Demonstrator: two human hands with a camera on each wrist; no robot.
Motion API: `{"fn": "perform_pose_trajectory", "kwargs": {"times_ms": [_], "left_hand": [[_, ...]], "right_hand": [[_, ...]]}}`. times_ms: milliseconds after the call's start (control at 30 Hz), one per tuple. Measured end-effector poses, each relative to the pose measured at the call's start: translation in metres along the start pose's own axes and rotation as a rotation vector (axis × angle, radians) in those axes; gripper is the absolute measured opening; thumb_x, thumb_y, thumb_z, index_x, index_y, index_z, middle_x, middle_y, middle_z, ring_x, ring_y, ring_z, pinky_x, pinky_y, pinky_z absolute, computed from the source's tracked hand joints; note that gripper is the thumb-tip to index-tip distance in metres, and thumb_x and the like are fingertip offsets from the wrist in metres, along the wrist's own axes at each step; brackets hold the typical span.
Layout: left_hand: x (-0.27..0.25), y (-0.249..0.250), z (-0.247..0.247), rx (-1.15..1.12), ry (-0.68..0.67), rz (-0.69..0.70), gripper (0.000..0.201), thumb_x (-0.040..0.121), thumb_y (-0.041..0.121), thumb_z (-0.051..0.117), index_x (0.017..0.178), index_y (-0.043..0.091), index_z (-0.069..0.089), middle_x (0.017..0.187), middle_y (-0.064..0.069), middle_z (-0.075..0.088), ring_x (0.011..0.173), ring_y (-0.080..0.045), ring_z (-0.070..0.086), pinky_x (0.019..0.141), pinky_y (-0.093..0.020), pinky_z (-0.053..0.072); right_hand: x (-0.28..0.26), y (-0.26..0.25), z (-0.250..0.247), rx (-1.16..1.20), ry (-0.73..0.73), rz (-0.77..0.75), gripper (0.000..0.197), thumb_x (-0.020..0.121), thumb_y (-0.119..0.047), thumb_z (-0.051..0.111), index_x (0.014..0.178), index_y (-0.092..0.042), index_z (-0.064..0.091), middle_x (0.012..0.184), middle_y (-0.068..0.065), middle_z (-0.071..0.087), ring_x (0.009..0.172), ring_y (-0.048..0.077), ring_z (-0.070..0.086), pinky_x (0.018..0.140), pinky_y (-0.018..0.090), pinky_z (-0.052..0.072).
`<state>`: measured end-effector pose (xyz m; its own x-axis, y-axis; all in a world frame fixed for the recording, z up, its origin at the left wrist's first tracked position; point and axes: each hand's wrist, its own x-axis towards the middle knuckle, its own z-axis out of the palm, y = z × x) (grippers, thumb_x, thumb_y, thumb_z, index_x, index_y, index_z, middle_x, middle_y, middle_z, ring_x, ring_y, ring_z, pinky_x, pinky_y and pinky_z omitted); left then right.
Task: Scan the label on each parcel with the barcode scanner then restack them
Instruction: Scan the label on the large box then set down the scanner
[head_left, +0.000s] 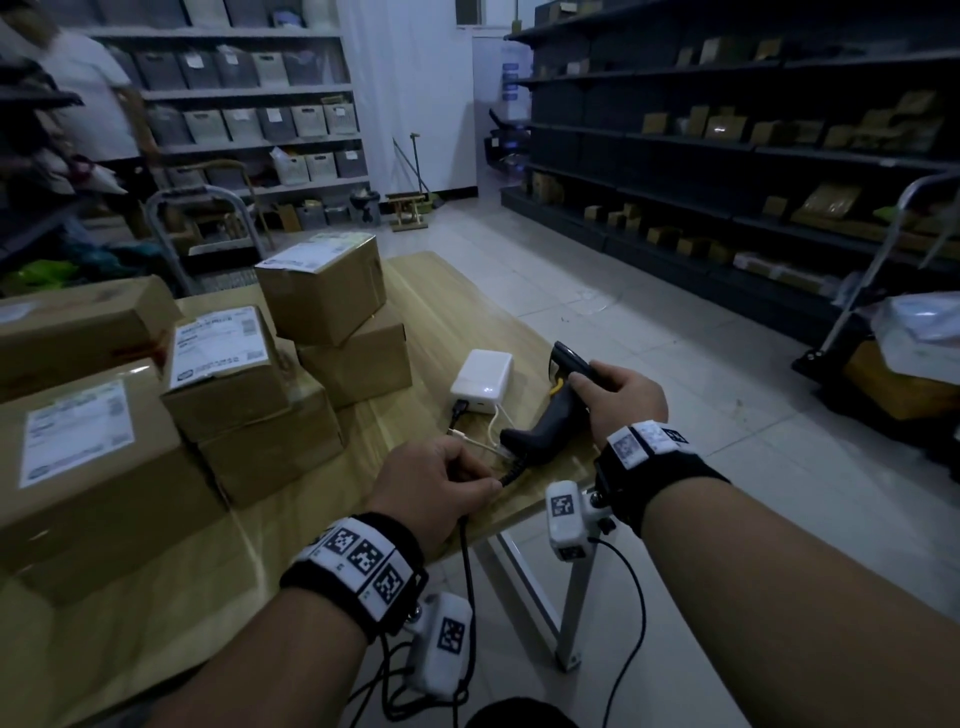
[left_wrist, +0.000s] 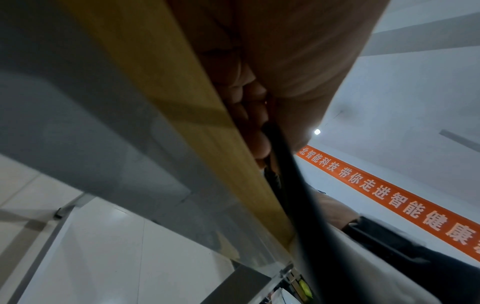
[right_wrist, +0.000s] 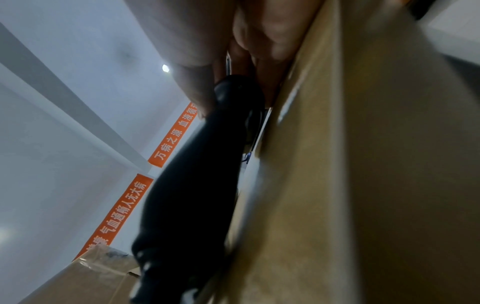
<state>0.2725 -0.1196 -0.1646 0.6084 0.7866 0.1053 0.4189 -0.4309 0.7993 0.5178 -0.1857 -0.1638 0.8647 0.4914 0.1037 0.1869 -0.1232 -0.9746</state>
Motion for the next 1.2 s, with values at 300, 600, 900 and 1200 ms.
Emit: {"fn": "perform_pose_trajectory", "kwargs": {"times_ms": [300,600,900,1200], "left_hand": [[-0.002,-0.001,-0.001,-0.06,-0.002,-0.021,0.02,0.081,0.024,0.099,0.086,0.028,0.08,0.08,0.007,0.08,0.07,0.001,0.074,0.06,-0.015,0.058],[0.0,-0.002,0.002,-0.258,0.129,-0.105,0.01,0.092,0.022,0.089,0.091,0.022,0.079,0.078,0.001,0.083,0.074,-0.02,0.082,0.076,-0.044,0.071],[-0.008,0.005,-0.028,-0.537,0.178,-0.167,0.006,0.096,0.009,0.083,0.099,0.009,0.079,0.088,-0.011,0.084,0.085,-0.03,0.083,0.087,-0.055,0.07],[-0.047,0.012,-0.097,-0.529,0.378,-0.045,0.012,0.097,0.013,0.082,0.106,0.018,0.076,0.089,-0.005,0.079,0.074,-0.02,0.07,0.068,-0.038,0.059]], "right_hand": [[-0.003,0.008,-0.005,0.038,0.11,-0.008,0.039,0.096,-0.042,0.076,0.13,-0.022,0.079,0.115,-0.007,0.078,0.106,0.016,0.072,0.096,0.03,0.055],[-0.005,0.007,-0.001,0.089,0.163,0.02,0.03,0.101,-0.045,0.067,0.107,-0.018,0.079,0.096,-0.001,0.076,0.084,0.016,0.068,0.067,0.024,0.047],[-0.027,-0.019,-0.015,0.205,0.284,0.056,0.026,0.095,-0.049,0.067,0.099,-0.025,0.076,0.091,0.002,0.073,0.078,0.021,0.064,0.079,0.04,0.058],[-0.085,-0.095,0.021,0.342,0.188,-0.046,0.024,0.09,-0.041,0.07,0.104,-0.022,0.074,0.099,0.0,0.08,0.091,0.021,0.075,0.084,0.041,0.063]]}}
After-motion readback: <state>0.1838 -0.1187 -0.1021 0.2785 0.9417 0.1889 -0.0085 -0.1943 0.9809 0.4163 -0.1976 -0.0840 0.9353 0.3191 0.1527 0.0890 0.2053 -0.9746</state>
